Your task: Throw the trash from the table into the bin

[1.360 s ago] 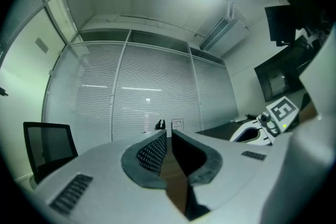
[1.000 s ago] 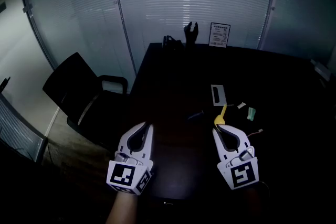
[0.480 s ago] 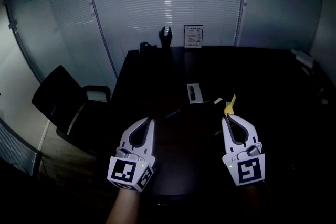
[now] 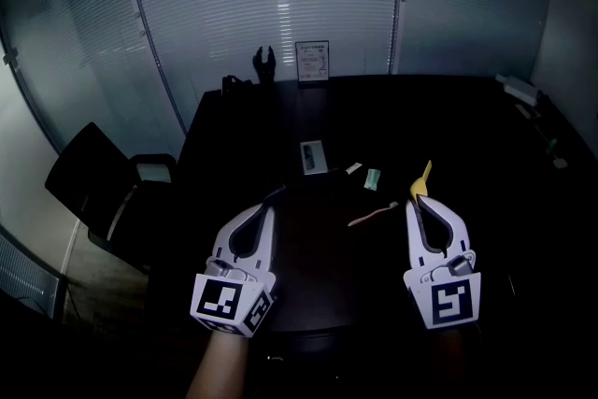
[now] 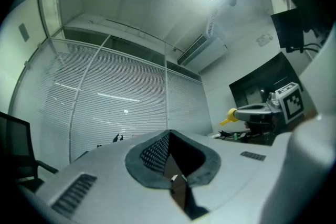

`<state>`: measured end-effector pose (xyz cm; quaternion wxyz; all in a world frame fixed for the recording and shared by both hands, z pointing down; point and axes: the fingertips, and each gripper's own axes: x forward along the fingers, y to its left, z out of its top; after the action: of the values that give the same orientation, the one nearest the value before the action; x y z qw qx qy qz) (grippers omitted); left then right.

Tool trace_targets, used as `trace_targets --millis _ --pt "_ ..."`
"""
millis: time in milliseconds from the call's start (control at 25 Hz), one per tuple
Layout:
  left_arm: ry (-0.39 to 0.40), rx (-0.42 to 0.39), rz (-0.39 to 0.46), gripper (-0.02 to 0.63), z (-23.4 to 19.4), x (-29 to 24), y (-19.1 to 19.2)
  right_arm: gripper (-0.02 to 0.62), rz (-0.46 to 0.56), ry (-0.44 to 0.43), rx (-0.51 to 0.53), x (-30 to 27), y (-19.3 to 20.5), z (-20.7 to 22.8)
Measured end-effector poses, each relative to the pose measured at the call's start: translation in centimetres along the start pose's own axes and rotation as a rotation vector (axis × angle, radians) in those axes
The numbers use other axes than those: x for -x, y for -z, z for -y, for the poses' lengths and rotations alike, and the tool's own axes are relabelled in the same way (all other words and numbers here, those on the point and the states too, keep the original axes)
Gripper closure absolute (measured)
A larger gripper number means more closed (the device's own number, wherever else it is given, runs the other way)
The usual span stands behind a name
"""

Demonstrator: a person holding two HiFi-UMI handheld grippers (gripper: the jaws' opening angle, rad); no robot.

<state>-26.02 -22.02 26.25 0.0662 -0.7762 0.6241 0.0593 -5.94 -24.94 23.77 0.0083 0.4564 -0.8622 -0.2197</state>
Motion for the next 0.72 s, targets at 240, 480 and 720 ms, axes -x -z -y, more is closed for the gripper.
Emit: trace_targets --millis 240,480,720 --pt "0.056 -0.013 0.029 0.606 4.9 -0.8 -0.5 0.58 -0.005 0.067 -0.007 4.0 0.4 4.1" --pt "0.136 -0.007 0.019 0.606 8.5 -1.1 -0.9 0.58 -0.028 0.165 -0.003 8.0 0.3 6.8" --pt "0.244 0.024 0.03 0.606 12.3 0.3 -1.0 0.58 -0.089 0.275 0.033 14.0 0.0 7.4"
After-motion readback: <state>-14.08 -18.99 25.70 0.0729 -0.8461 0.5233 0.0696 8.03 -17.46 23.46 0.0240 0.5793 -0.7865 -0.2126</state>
